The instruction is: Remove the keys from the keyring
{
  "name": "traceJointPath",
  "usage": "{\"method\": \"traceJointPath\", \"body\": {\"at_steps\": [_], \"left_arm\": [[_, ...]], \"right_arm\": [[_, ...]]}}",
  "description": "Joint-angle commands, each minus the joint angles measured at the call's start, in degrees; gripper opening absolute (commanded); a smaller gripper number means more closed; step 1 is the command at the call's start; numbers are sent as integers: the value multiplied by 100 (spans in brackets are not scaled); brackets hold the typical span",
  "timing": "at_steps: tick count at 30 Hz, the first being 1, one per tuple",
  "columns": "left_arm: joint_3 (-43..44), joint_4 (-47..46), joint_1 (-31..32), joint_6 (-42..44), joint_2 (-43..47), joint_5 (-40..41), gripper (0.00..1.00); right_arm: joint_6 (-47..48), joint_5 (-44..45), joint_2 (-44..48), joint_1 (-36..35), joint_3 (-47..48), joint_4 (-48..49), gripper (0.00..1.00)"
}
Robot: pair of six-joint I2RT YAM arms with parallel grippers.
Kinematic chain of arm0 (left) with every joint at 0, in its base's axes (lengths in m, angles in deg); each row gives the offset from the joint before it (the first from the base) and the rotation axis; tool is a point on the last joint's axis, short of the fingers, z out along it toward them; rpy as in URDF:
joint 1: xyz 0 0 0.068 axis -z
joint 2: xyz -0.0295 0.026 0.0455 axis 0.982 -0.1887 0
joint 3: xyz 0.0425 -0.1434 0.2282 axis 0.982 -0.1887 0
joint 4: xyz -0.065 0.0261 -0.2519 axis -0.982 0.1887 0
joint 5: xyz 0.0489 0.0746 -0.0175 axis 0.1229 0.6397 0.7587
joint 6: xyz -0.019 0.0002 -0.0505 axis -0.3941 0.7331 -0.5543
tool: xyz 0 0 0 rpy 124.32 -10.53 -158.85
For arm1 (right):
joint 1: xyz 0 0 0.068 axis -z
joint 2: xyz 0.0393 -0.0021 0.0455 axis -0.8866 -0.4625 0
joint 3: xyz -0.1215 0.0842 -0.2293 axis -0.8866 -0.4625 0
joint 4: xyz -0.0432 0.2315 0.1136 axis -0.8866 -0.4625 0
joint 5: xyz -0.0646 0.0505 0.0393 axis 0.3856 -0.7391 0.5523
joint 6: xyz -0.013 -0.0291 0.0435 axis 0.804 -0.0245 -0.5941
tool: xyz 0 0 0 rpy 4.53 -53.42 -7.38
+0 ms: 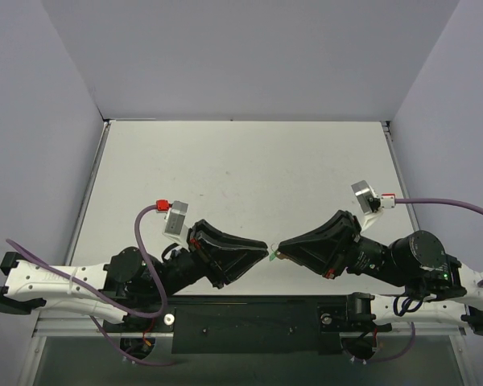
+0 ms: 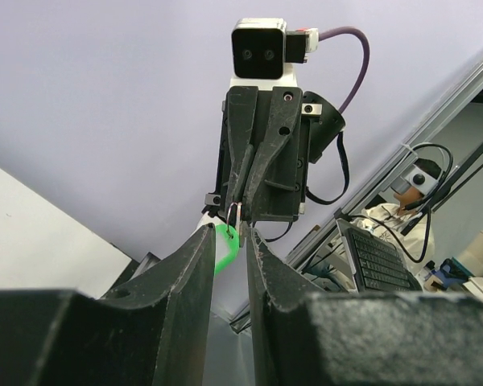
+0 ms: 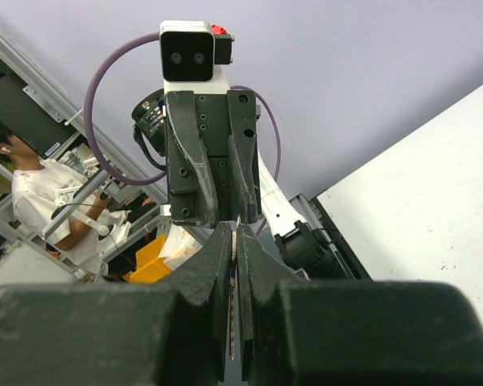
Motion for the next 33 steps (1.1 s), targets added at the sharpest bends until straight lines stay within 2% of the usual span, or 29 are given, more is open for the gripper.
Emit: {"method": "traceJointPath", "body": {"at_steps": [1, 15, 19, 24, 28, 33], "left_arm": [[247, -295, 20, 91, -26, 34, 32], [273, -427, 28, 144, -105, 52, 30], [282, -462, 20, 152, -158, 60, 25], [300, -480, 20, 170, -193, 60, 7], [317, -480, 20, 179, -220, 60, 0], [440, -182, 28, 179, -237, 43, 0]], "right_arm": [[5, -58, -61, 0, 14, 477, 0], [-13, -120, -149, 0, 49, 521, 0], [-4, -137, -158, 0, 67, 512, 0], [-13, -137, -140, 0, 49, 460, 0], [-13, -146, -132, 0, 49, 425, 0], [-48, -146, -175, 0, 93, 205, 0]]}}
